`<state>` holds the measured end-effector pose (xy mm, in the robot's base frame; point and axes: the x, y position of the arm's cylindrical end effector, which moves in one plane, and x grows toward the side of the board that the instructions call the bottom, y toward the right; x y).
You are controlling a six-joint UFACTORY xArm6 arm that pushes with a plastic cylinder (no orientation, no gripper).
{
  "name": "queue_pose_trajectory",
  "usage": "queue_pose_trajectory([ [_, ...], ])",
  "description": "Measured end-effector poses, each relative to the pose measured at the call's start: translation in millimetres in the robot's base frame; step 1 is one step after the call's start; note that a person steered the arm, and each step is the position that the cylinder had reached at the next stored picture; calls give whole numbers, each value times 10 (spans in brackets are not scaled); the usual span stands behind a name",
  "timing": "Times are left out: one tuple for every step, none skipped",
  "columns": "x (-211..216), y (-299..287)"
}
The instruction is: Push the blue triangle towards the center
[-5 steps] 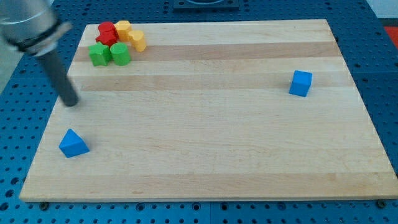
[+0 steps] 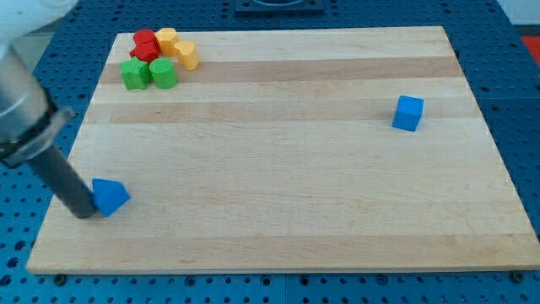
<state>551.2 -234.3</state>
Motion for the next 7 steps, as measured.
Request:
queue_pose_trajectory([
  [-2,190],
  [-122,195],
  [-259,194],
  [-271,242],
  [-287,389],
  [-358,557],
  [-476,737],
])
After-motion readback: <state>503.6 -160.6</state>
